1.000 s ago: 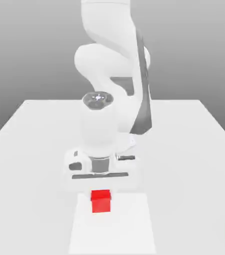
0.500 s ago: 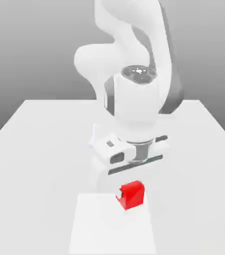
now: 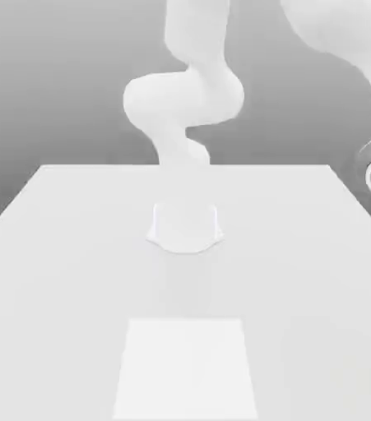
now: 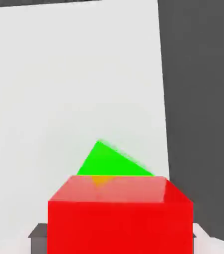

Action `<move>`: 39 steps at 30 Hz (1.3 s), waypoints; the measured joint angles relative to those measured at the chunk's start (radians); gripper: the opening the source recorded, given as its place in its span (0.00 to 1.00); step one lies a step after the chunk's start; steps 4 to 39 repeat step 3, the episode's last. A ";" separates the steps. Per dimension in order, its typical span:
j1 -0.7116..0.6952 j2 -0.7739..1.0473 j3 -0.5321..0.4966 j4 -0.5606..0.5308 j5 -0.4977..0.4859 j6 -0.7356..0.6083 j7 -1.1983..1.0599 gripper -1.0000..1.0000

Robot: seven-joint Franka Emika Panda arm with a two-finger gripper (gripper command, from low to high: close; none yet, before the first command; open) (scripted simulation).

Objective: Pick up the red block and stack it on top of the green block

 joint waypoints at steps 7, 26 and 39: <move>0.000 0.000 0.000 0.000 0.000 0.000 0.000 1.00; 0.000 0.000 0.000 0.000 0.000 0.000 0.000 1.00; 0.000 0.000 0.000 0.000 0.000 0.000 0.000 1.00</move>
